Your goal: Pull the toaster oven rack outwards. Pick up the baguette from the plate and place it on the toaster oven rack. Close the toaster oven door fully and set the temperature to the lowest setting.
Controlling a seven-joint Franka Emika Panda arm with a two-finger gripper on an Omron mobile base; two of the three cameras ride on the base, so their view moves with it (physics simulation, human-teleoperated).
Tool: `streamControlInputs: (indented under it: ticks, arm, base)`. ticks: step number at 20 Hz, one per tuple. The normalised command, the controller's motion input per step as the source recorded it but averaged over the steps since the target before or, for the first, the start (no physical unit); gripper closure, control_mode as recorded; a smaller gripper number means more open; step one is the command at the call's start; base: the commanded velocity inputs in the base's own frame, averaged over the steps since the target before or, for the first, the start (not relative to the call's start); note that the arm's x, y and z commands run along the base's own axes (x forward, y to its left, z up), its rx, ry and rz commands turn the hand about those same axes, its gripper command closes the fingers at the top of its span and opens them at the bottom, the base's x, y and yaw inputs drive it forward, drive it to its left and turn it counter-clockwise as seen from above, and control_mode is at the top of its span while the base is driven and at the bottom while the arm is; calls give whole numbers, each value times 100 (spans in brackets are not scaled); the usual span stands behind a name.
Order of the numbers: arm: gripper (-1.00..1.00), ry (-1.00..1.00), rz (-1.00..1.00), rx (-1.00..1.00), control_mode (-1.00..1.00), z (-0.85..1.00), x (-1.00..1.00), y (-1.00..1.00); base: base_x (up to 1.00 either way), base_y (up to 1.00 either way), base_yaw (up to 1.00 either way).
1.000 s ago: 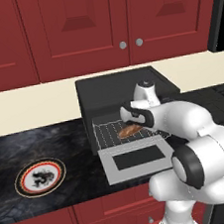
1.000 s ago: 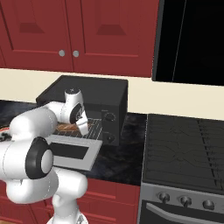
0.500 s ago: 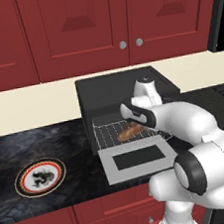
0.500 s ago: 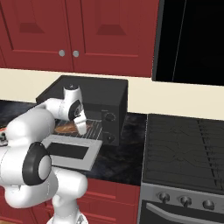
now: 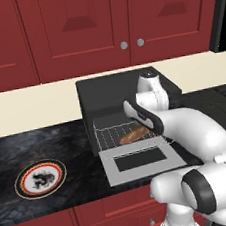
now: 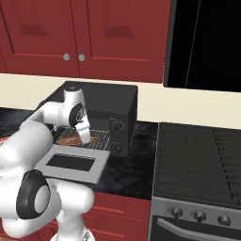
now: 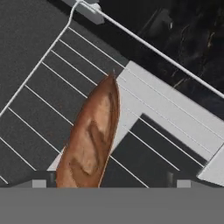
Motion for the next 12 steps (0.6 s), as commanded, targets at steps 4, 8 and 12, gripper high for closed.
streamControlInputs:
  ticks: [4,8,12]
  arm:
    - [-100,-22,0,0,-100,95,-15,0]
    - [-100,-16,0,0,-100,56,-62,-2]
    - [-100,-7,4,0,-100,-16,-100,-18]
  base:
    - [0,0,0]
    - [0,0,0]
    - [0,0,0]
